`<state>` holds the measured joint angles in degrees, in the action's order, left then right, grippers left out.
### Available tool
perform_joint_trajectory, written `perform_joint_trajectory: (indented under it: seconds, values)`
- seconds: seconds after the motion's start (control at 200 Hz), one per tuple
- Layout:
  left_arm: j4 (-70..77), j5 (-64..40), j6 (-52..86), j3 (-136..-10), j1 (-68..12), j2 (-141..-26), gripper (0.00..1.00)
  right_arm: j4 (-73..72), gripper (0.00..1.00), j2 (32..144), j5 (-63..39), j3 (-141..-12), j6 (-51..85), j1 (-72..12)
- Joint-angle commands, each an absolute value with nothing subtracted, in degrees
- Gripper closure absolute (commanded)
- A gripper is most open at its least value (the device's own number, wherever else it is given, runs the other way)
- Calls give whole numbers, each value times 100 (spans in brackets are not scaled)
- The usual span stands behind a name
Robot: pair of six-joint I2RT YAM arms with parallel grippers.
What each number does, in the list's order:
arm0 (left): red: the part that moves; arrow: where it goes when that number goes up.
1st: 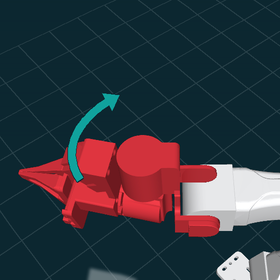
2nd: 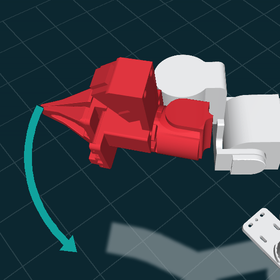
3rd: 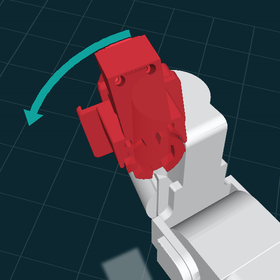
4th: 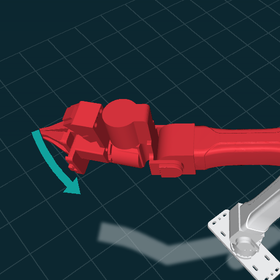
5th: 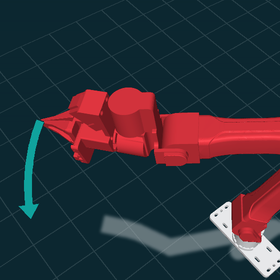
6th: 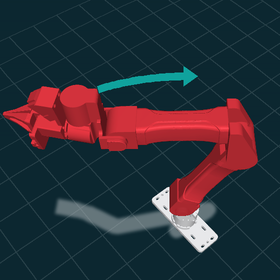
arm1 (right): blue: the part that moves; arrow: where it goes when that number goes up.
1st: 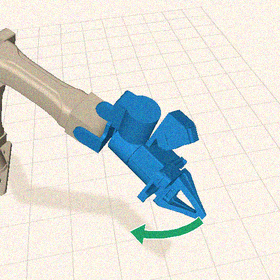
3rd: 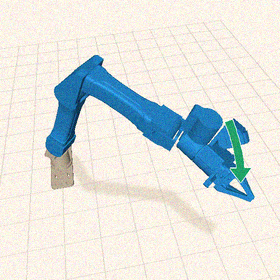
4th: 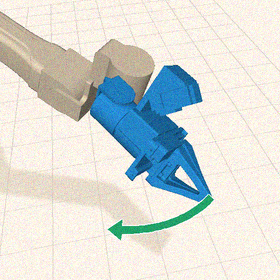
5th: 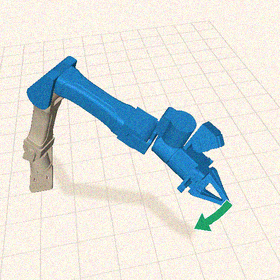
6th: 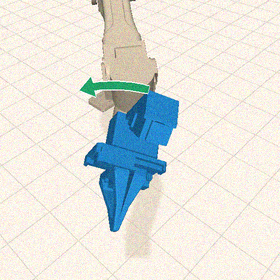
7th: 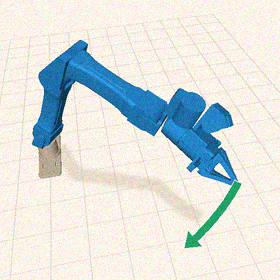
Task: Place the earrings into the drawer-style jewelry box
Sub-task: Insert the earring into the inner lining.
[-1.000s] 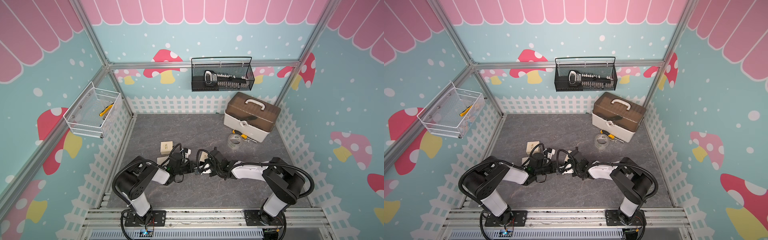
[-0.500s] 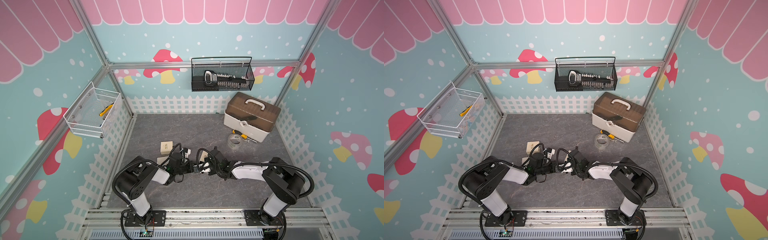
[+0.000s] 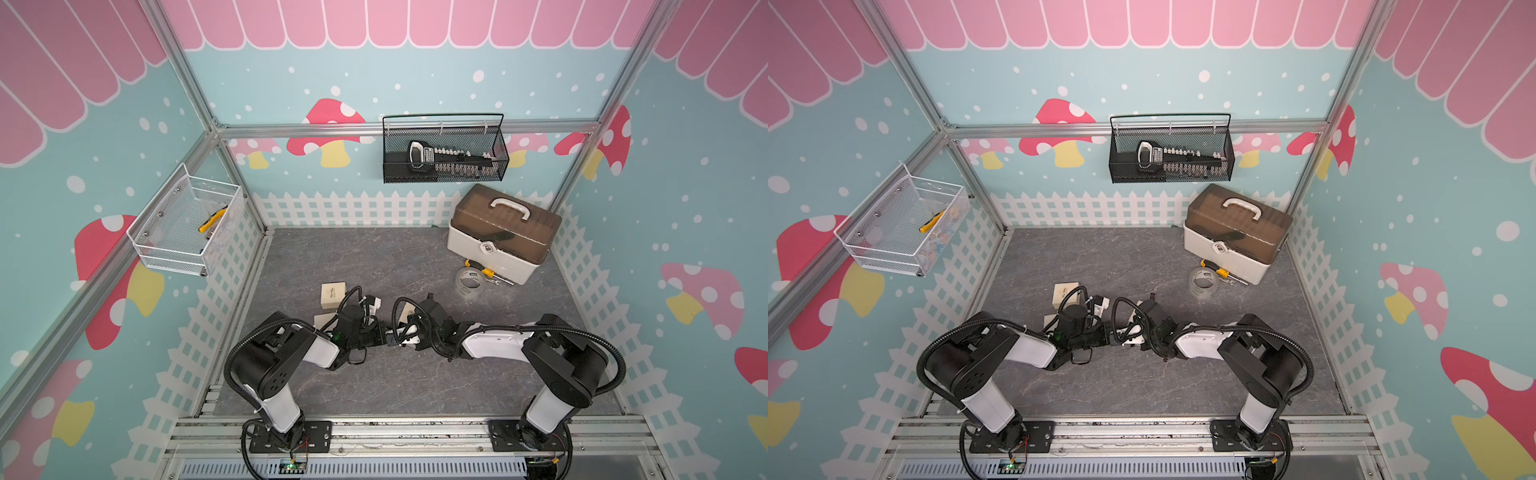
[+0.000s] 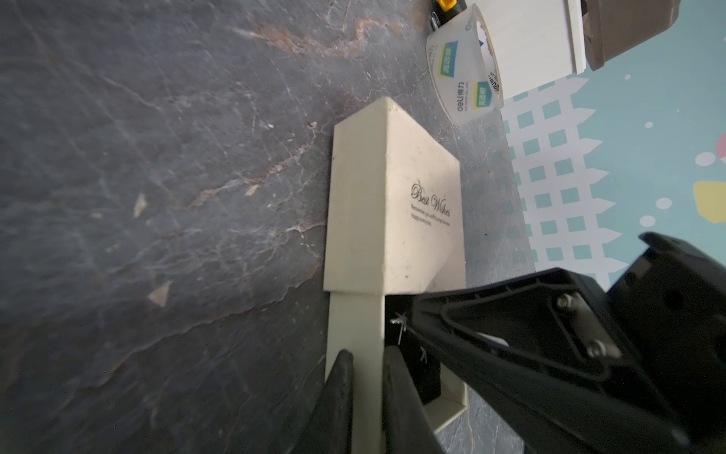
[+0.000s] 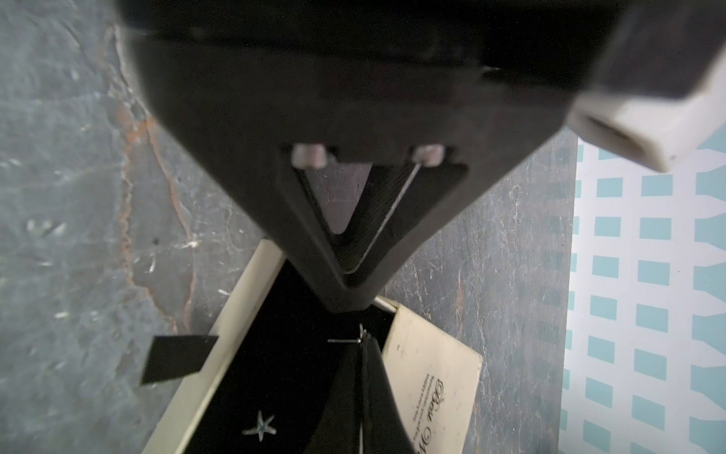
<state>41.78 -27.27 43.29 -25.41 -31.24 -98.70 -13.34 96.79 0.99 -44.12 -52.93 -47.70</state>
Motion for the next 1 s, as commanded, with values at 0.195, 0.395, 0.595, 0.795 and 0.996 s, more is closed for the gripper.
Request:
perform_joint_trajectory:
  seconds: [0.195,0.395,0.595,0.795,0.996]
  values:
    - [4265,-2830,4302,-2625,-3128,-9939,84,-1188,100,9850,311,-4342,-5700,-4856]
    - [4264,-2831,4298,-2637,-3122,-9925,84,-1158,100,9879,366,-4329,-5796,-4921]
    - [4254,-2836,4290,-2636,-3114,-9909,84,-1122,100,9823,298,-4269,-5886,-4934]
    - [4254,-2839,4289,-2645,-3114,-9905,83,-1125,100,9773,153,-4204,-5994,-4937]
    - [4271,-2863,4290,-2662,-3115,-9905,82,-1176,100,9730,50,-4132,-5978,-4935]
